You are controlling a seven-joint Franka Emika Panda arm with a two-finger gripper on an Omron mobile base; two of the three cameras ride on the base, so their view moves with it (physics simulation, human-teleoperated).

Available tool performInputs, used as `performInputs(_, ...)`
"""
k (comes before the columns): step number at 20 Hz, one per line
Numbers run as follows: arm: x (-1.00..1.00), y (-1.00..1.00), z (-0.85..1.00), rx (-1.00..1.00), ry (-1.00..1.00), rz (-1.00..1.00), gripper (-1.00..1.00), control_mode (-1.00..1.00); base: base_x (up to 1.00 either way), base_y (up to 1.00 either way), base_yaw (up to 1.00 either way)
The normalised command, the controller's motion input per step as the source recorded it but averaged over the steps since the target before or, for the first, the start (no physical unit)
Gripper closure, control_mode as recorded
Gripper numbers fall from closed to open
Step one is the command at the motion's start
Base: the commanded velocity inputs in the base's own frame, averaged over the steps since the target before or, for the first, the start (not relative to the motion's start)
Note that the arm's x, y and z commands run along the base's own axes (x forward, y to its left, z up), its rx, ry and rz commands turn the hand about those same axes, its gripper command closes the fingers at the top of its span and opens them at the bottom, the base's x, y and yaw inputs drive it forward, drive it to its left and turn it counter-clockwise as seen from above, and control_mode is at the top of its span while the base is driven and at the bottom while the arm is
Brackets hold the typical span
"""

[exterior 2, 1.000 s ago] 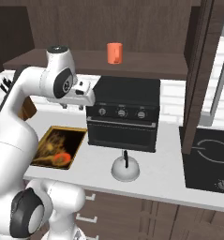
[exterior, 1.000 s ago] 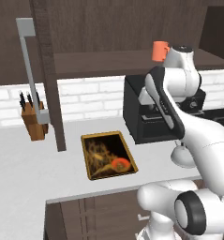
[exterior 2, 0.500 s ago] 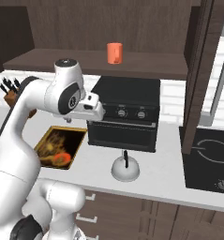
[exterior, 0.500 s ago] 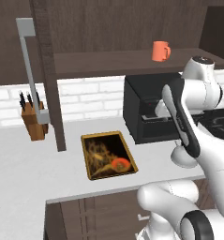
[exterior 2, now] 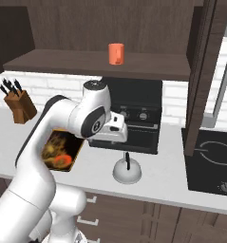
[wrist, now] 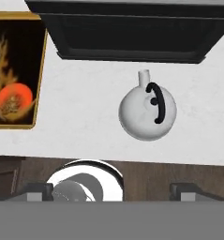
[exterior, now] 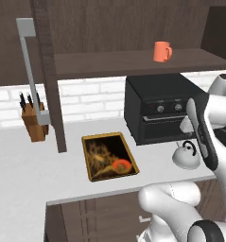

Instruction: Pick the kettle from the counter and place it on the tray. Then pick the mug from the cabinet and place it on the tray. Then close the cabinet doors.

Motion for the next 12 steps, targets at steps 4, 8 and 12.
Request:
performInputs(4, 0.03, -0.67, -0.39, 0.0, 0.14, 0.0, -1.0, -1.0, 0.0, 0.0, 0.0)
performInputs(8, 0.37, -0.23, -0.43, -0.03, 0.15, 0.02, -1.0, -1.0, 0.0, 0.0, 0.0)
performInputs(12, 0.48, -0.23, -0.38, -0.01, 0.15, 0.04, -1.0, -1.0, 0.0, 0.0, 0.0)
